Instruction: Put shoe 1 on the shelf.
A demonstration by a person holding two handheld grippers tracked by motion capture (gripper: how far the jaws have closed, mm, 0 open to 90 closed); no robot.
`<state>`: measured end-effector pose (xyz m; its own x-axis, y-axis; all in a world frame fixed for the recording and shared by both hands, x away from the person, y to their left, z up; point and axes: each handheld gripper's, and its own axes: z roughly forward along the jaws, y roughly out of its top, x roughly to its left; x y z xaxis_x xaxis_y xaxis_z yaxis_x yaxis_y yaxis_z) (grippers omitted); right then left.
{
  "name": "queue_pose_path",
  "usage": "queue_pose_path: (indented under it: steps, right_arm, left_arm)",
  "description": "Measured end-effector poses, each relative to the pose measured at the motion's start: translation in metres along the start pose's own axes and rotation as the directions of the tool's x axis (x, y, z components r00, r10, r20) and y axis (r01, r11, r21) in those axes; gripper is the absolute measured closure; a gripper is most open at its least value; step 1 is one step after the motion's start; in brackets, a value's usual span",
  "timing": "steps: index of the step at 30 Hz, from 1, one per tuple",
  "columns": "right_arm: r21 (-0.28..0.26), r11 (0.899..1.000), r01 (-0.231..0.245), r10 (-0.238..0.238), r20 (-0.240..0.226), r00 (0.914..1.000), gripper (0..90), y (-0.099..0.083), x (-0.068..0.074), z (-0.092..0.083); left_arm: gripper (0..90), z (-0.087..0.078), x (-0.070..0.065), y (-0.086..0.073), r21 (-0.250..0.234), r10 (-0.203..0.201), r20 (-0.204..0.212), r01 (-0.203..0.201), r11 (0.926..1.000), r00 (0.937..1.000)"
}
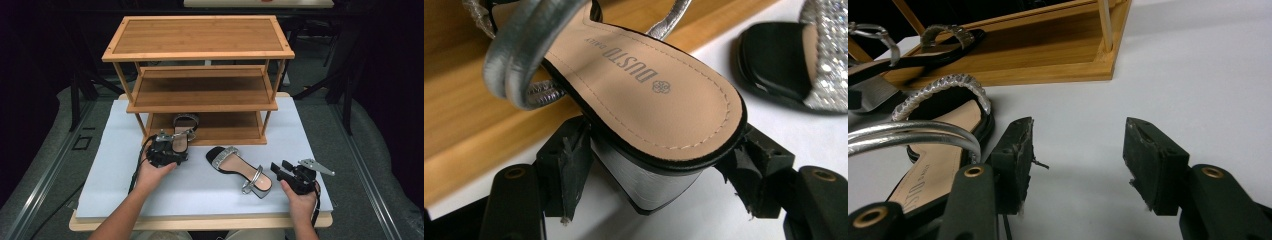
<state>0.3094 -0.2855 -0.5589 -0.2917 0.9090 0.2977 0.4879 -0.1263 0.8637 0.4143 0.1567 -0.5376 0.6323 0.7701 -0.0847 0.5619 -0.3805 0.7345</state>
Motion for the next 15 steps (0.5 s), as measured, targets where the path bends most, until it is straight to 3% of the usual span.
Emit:
queue_pose_path:
  steps: [9,11,15]
  right_arm:
    - [0.006,1.0,-0.01,0.01,-0.002,0.9999,45.3,0.0,-0.003,-0.002]
    - [0.006,1.0,-0.011,0.011,-0.003,0.9999,45.4,0.001,-0.003,-0.002]
    - [0.016,1.0,-0.012,0.012,-0.002,0.9999,45.3,0.001,-0.003,-0.003]
  left_arm:
    - [33.4,0.014,0.005,0.021,-0.017,-0.01,-0.01,0.009,0.9998,0.9999]
    - [33.5,0.017,0.007,0.023,-0.023,-0.027,-0.005,0.027,0.9994,0.9996]
    - [33.7,0.022,0.008,0.026,-0.016,-0.023,-0.013,0.023,0.9996,0.9996]
